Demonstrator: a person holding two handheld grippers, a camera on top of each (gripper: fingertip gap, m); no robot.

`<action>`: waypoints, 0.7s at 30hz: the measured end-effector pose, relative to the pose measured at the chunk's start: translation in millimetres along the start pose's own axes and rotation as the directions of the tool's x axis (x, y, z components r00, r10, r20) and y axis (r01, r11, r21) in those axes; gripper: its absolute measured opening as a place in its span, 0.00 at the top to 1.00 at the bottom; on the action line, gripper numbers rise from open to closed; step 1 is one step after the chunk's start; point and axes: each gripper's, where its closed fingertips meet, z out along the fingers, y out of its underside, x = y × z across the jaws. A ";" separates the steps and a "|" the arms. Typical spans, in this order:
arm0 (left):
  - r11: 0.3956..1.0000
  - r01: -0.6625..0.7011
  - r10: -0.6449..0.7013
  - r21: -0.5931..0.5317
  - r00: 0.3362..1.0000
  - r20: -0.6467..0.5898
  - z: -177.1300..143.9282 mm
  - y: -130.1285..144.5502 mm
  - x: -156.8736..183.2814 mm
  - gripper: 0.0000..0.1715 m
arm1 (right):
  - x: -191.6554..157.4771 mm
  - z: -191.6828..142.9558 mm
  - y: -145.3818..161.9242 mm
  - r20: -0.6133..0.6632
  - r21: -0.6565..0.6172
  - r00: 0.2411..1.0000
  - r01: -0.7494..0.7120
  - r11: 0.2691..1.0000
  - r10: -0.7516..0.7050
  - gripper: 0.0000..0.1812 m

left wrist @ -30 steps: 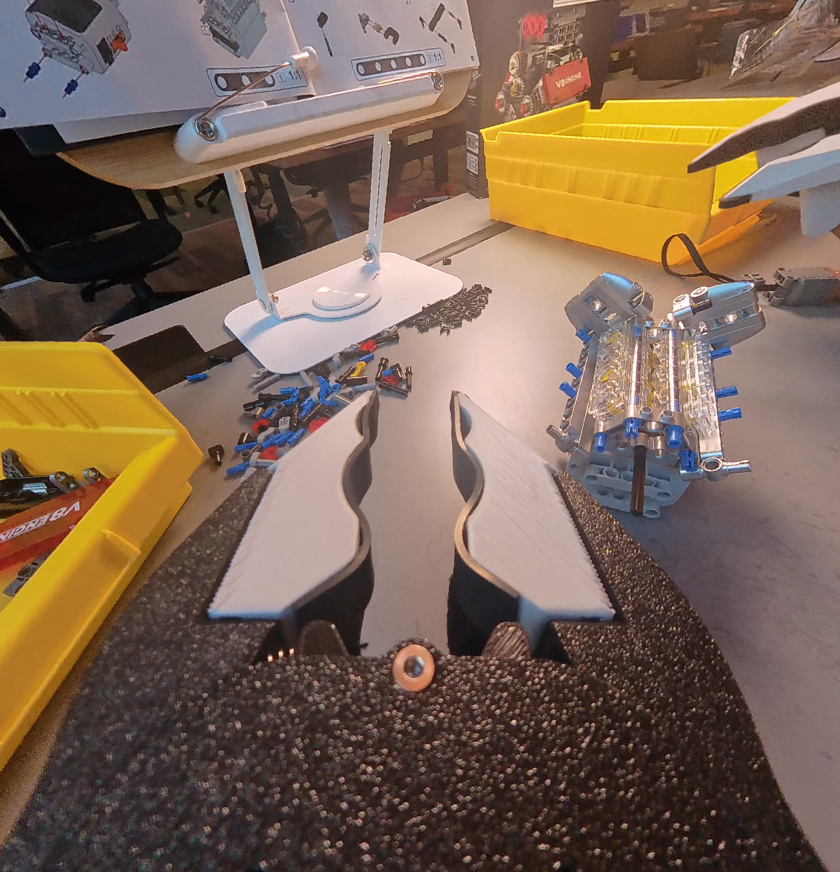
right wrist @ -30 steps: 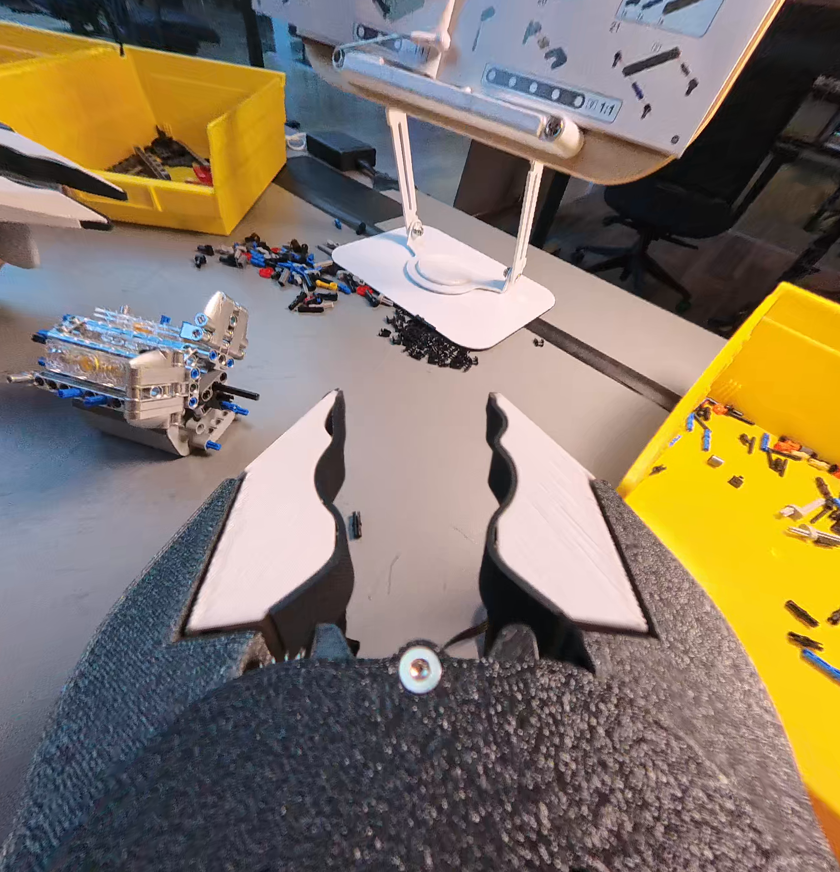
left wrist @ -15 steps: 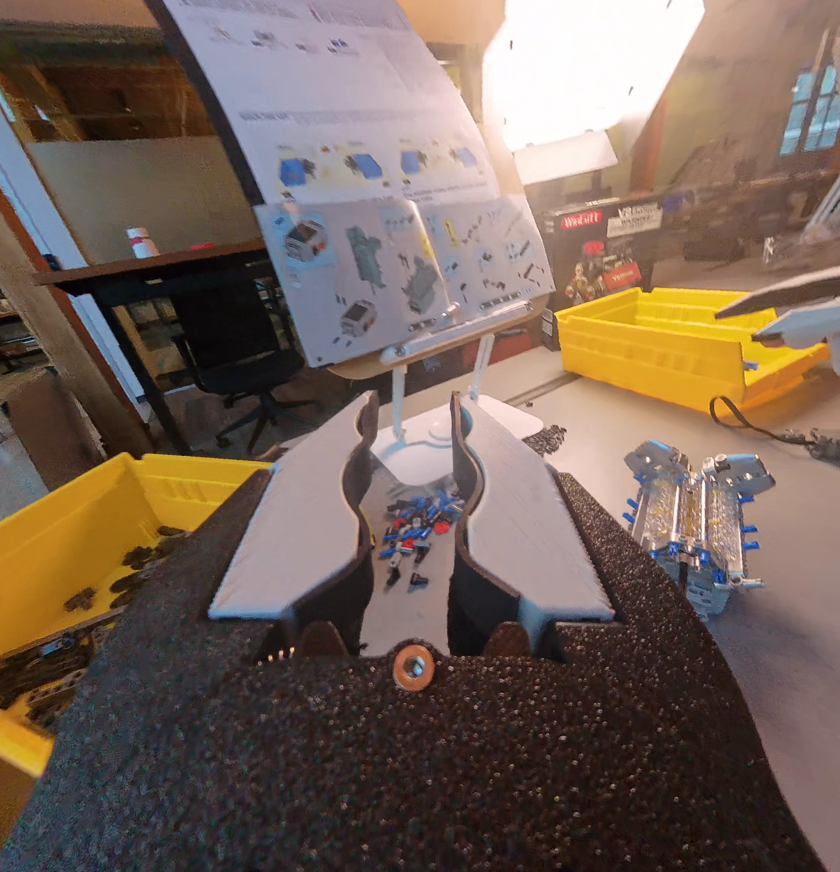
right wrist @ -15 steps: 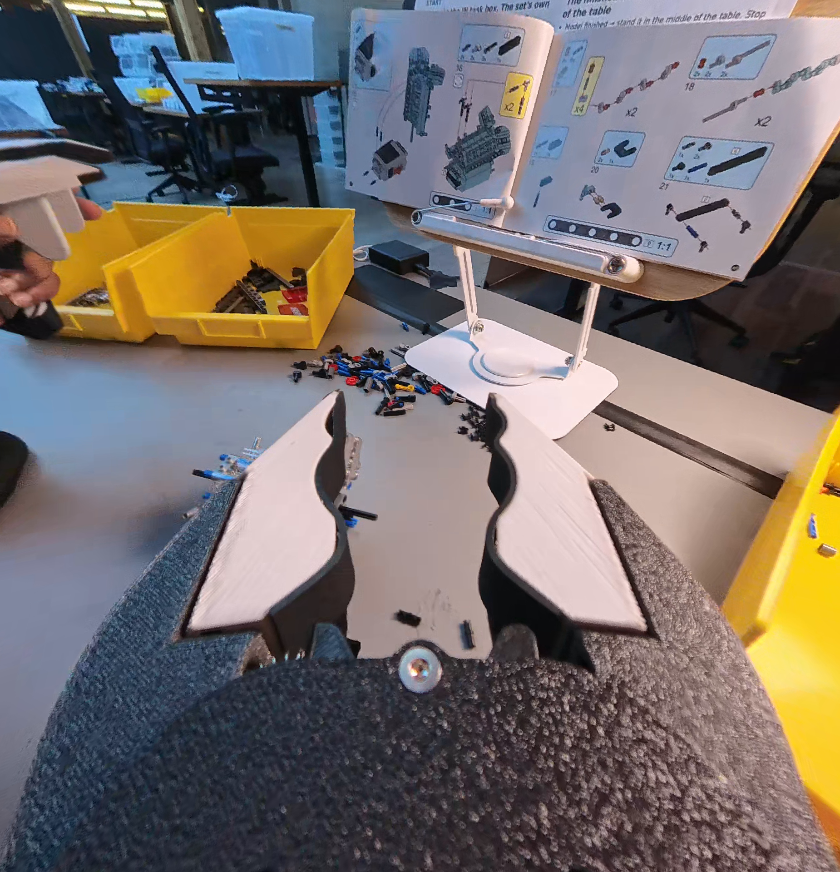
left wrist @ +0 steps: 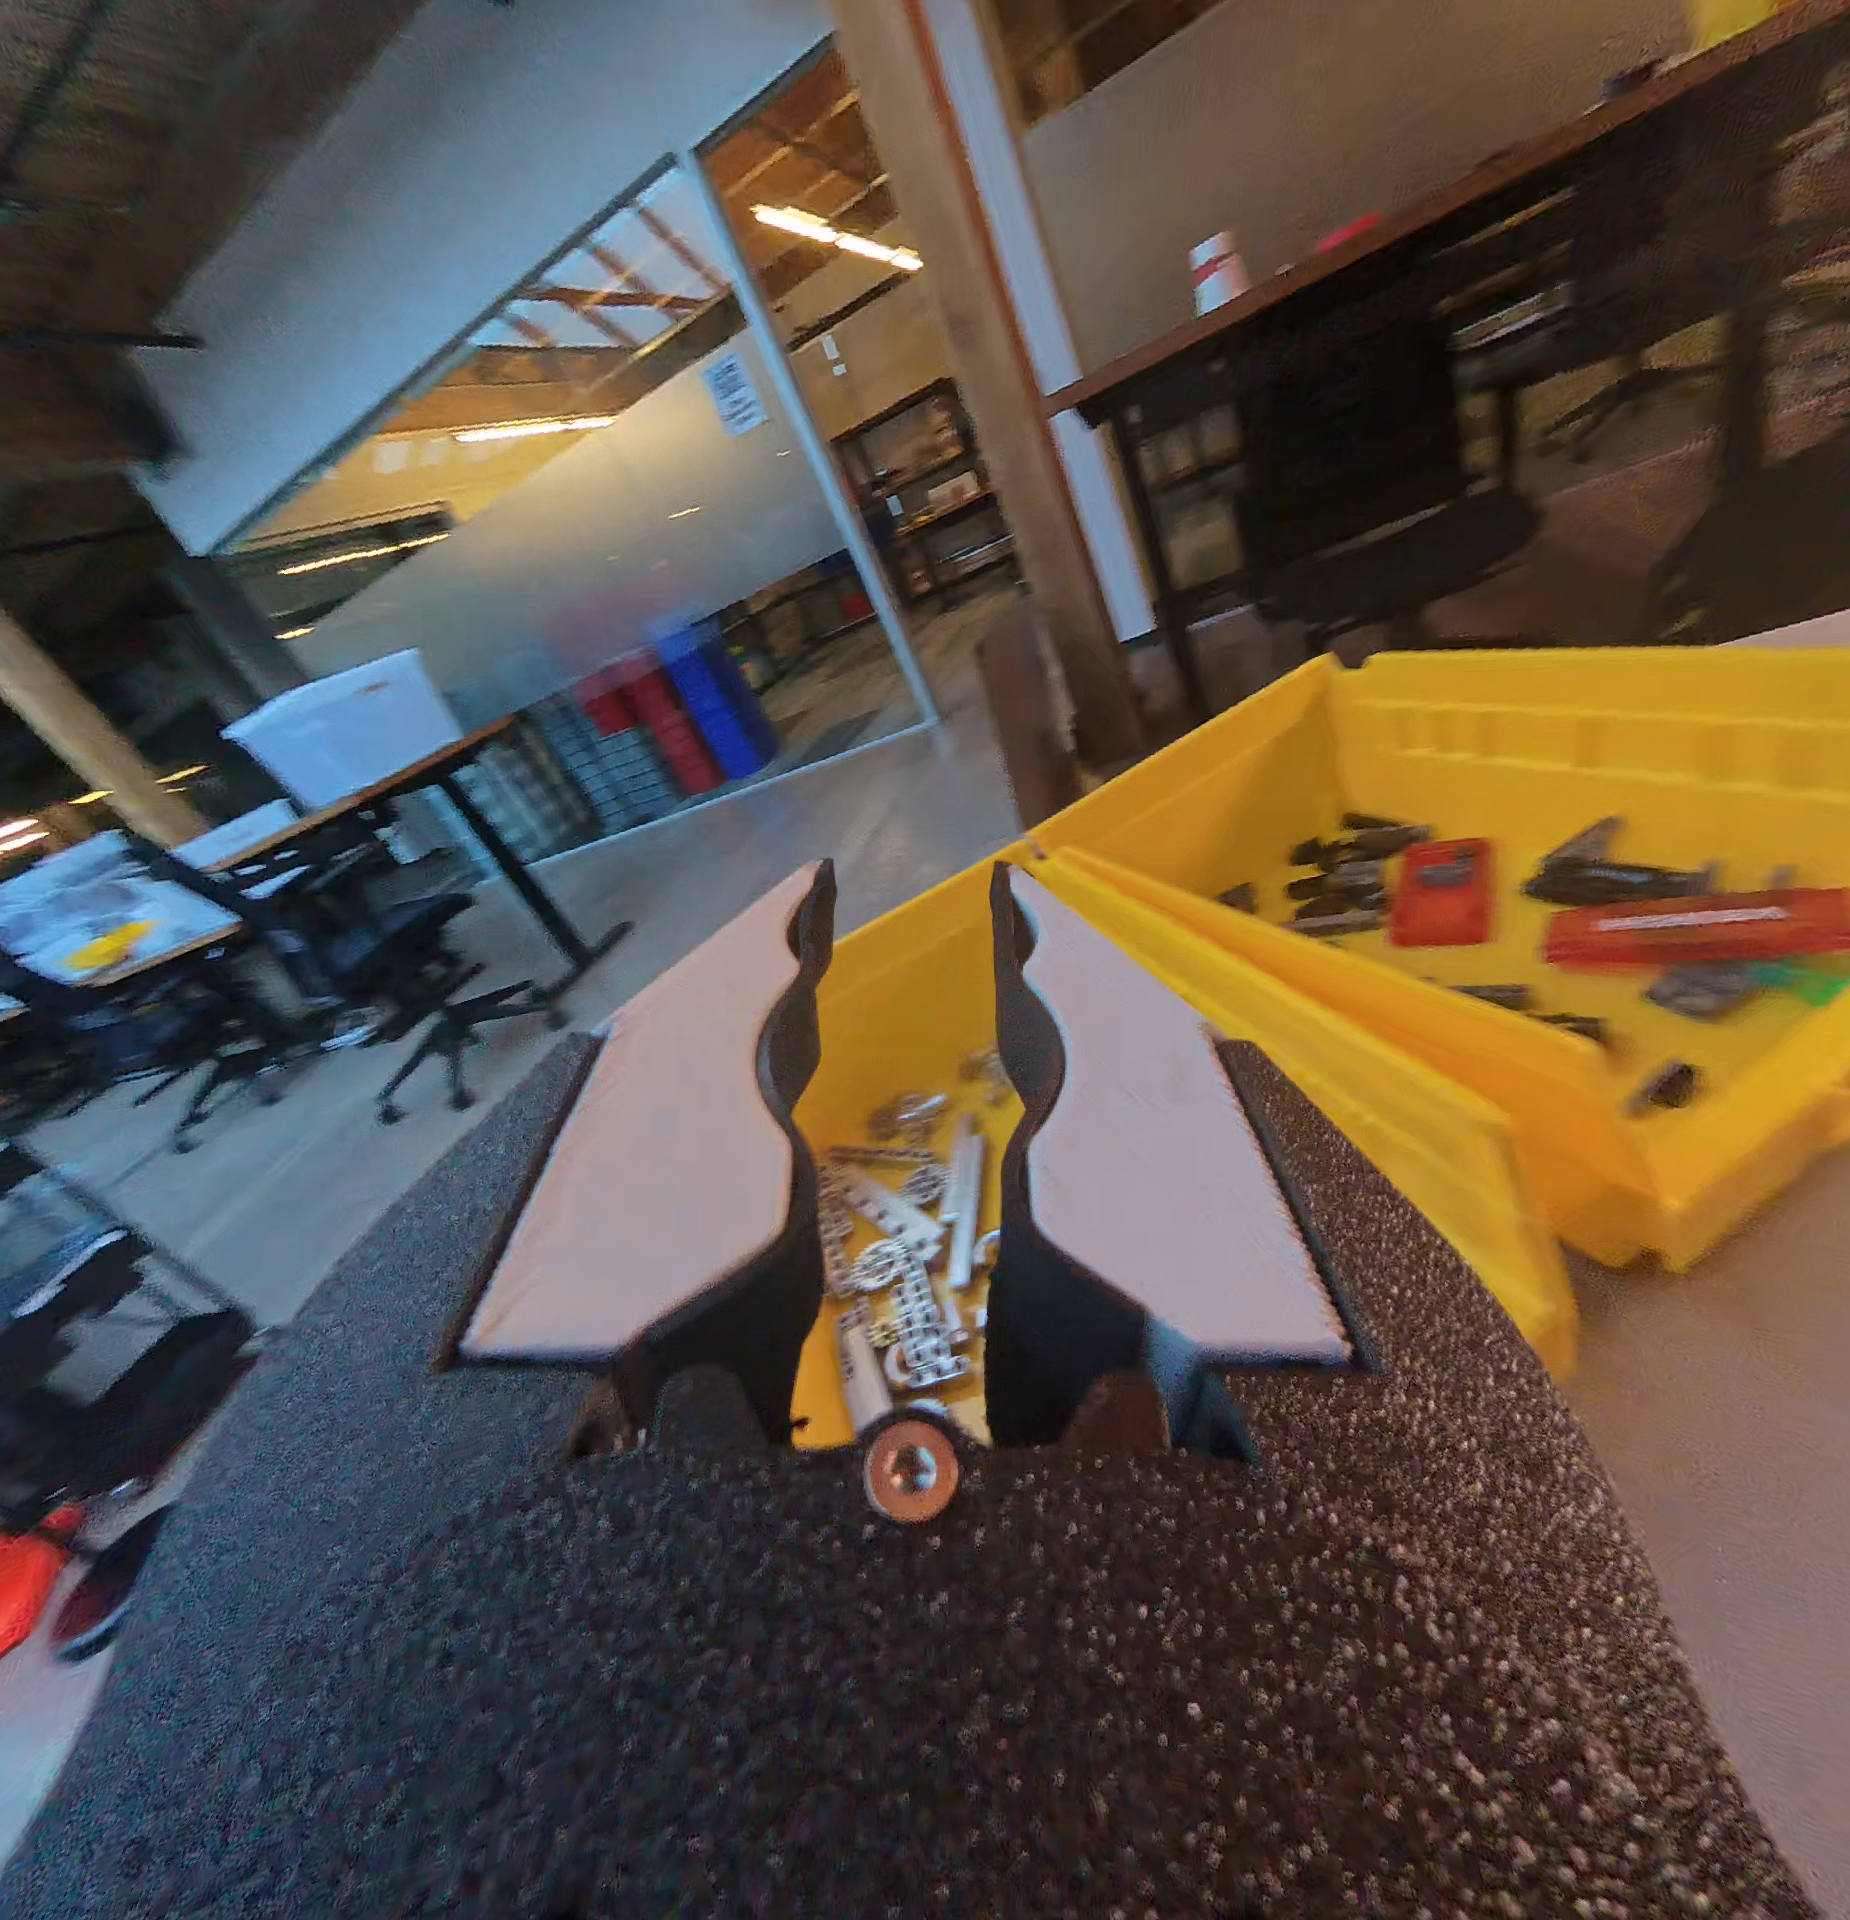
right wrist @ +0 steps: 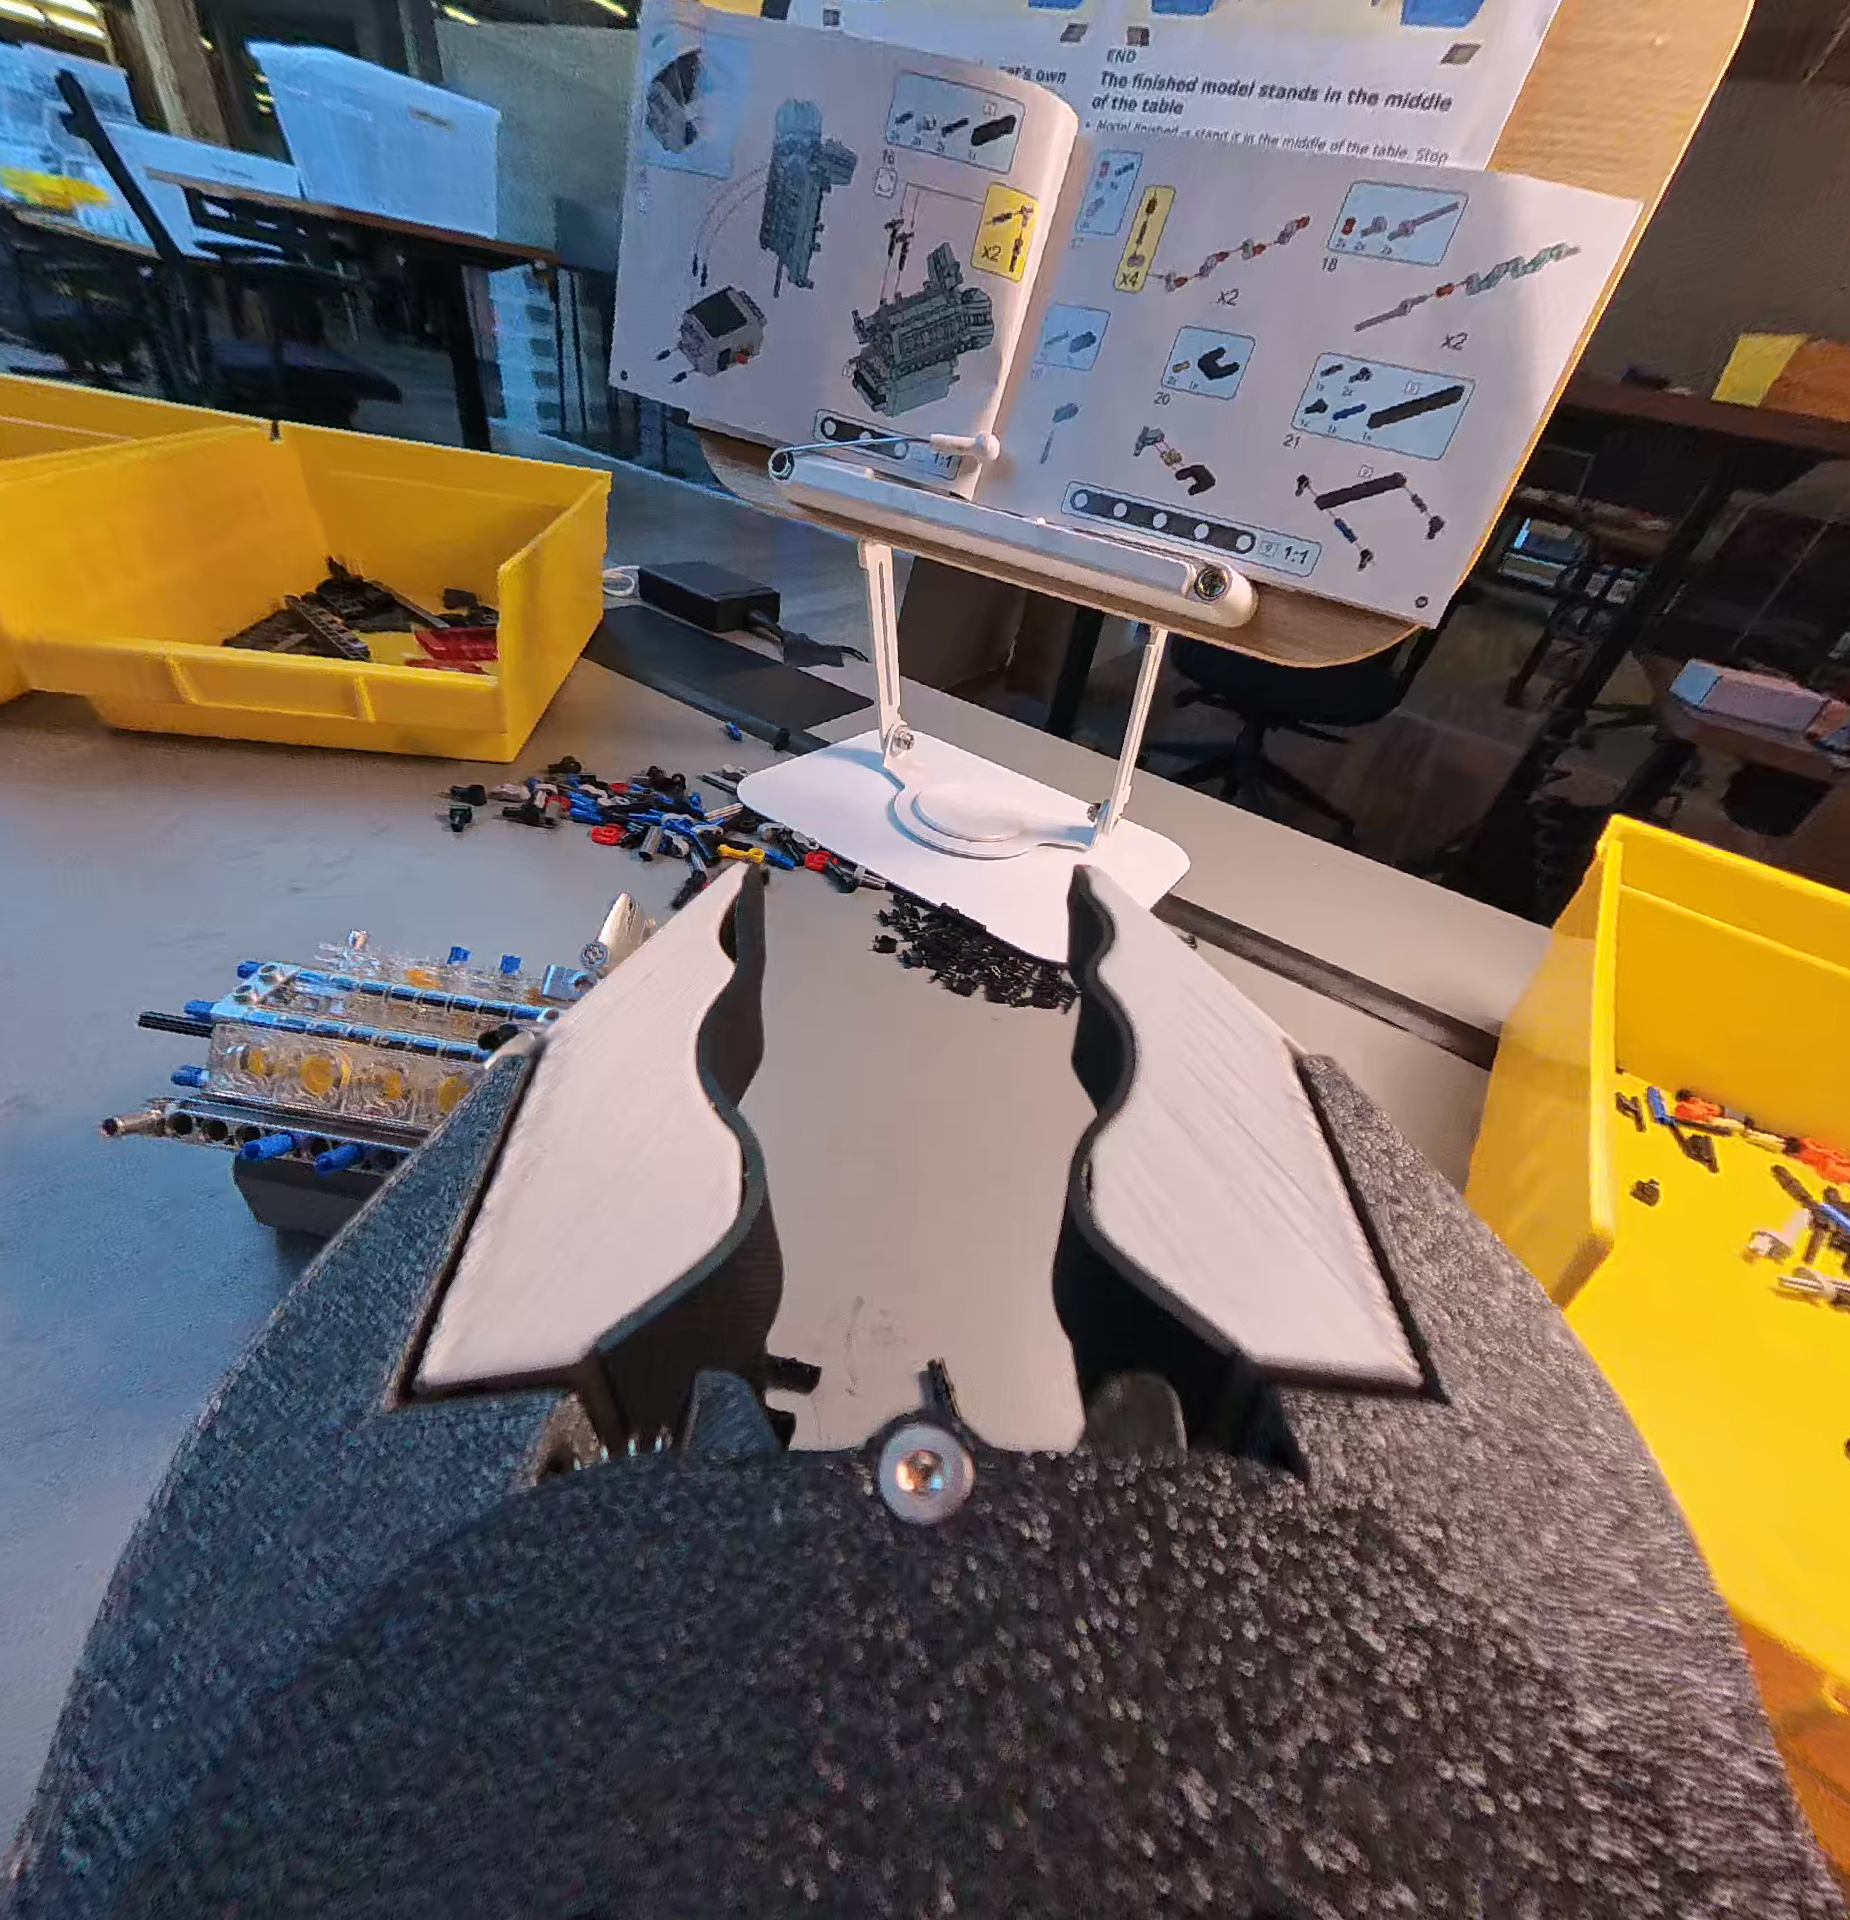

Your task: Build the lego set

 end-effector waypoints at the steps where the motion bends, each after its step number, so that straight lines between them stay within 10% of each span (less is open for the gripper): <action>1: 1.000 -0.014 0.015 -0.025 0.998 0.054 0.9 6.4 -12.7 0.84 | 0.6 0.0 2.0 -0.004 -0.003 1.000 0.012 1.000 -0.012 0.68; 11: 0.842 0.159 -0.223 -0.515 0.973 -0.063 30.9 110.0 9.8 0.69 | 3.4 -1.3 14.6 0.010 -0.032 1.000 -0.013 0.999 0.013 0.68; 21: 0.862 0.168 -0.291 -0.478 0.937 -0.194 31.0 90.7 53.2 0.69 | 10.5 -0.6 17.2 -0.008 -0.040 0.999 -0.037 0.998 0.037 0.68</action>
